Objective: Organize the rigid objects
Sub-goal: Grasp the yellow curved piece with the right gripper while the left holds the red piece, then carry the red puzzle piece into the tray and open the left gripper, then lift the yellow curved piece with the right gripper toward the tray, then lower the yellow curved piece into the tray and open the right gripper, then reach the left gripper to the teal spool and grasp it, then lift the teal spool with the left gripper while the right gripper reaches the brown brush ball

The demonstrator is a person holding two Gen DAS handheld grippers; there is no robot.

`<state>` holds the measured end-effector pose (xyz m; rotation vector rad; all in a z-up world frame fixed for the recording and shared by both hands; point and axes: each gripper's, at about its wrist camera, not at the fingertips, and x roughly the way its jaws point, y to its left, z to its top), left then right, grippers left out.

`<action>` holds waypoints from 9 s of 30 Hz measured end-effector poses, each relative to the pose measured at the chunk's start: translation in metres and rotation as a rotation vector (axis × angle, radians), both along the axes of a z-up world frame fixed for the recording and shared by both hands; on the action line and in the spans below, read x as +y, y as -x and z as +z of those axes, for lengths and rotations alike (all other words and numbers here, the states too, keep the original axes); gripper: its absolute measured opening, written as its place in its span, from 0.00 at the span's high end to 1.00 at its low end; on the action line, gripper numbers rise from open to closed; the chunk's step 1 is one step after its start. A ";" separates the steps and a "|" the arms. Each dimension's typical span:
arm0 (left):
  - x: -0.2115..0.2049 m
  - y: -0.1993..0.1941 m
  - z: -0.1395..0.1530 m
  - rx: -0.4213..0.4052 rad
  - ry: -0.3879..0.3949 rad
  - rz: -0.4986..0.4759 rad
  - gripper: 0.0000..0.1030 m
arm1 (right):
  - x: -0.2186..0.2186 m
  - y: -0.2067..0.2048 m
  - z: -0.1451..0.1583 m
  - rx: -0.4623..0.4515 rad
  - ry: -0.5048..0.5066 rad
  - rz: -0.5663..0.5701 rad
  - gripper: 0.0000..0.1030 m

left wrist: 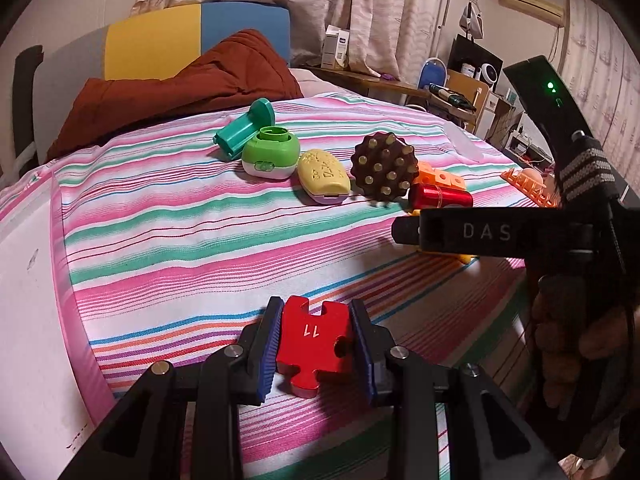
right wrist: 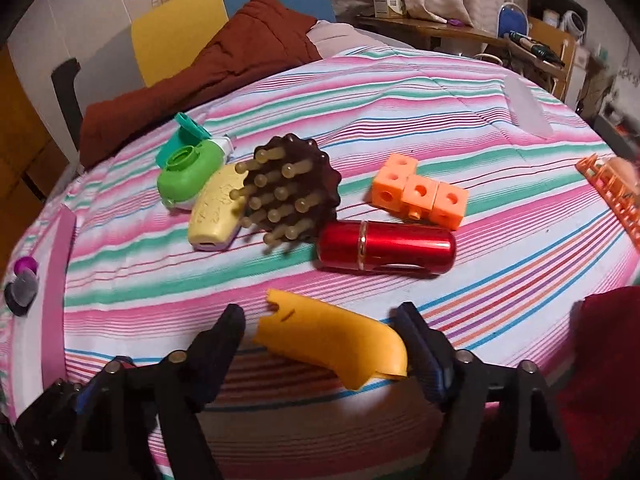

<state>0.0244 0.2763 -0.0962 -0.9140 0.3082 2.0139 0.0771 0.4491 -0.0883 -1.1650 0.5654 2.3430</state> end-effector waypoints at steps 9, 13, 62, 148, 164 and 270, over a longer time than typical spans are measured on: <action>0.002 0.002 0.003 -0.024 0.012 0.019 0.69 | -0.011 0.001 -0.002 -0.031 -0.117 0.002 0.36; 0.003 0.002 0.006 -0.038 0.030 0.036 0.69 | -0.012 -0.001 -0.003 -0.041 -0.129 0.010 0.36; -0.202 0.167 0.043 -0.184 0.038 0.662 0.69 | -0.022 0.007 -0.008 -0.044 -0.206 0.041 0.38; -0.315 0.072 0.070 0.005 0.073 0.914 0.65 | -0.338 0.184 0.016 -0.078 -0.016 0.872 0.28; -0.303 0.065 0.078 0.029 0.058 0.892 0.65 | -0.294 0.130 0.063 0.133 -0.085 0.827 0.19; 0.029 0.138 0.025 -0.159 0.205 0.227 0.71 | 0.086 0.046 0.089 0.323 0.129 -0.037 0.14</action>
